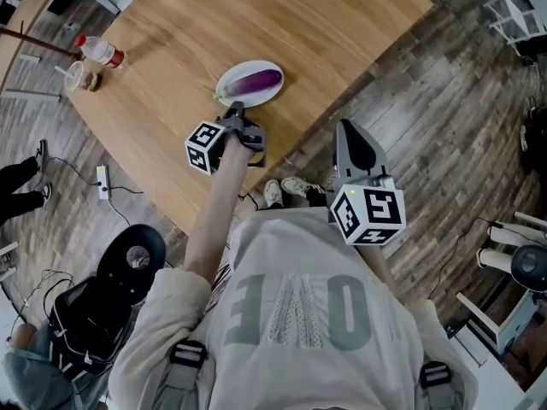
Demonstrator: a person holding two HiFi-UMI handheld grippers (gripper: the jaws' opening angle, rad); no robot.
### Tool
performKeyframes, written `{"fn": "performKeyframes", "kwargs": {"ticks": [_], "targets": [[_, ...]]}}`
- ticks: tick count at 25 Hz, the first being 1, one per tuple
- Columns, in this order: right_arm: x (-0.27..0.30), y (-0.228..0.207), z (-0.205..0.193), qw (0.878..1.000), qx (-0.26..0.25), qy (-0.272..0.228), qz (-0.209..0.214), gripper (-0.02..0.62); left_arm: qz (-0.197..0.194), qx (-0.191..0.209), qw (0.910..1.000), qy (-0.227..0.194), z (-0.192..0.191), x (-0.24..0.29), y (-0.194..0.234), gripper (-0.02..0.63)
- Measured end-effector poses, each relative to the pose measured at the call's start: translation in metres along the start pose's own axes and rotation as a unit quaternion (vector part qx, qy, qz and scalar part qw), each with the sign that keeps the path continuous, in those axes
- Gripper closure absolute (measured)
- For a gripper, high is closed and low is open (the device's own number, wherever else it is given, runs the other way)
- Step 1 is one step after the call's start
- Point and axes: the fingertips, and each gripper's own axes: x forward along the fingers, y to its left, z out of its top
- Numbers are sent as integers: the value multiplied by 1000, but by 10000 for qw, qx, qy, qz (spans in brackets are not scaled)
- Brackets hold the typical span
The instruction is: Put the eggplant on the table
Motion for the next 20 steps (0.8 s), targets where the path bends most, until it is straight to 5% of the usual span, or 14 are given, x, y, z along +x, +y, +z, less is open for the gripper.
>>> {"fn": "performKeyframes", "kwargs": {"ticks": [3,8,13,16,20], "targets": [[-1,-1,-1,10000,6,-15,-15,575,214,137,9997,-71,1,-3,3,568],[-3,-1,-1,10000,62,-34,-2,575,300,194,9993,-144,-2,-12,-2,453],[-5,-1,0,9999,85,-53,86,575,685,319,9970,-185,-8,-25,-12,236],[-6,1,2,9997,98,-108,173,575,672,825,9935,-403,-4,-38,-30,224],[-13,11,3,9992,76,-262,289,575,157,1748,9801,-923,11,-73,-71,224]]}}
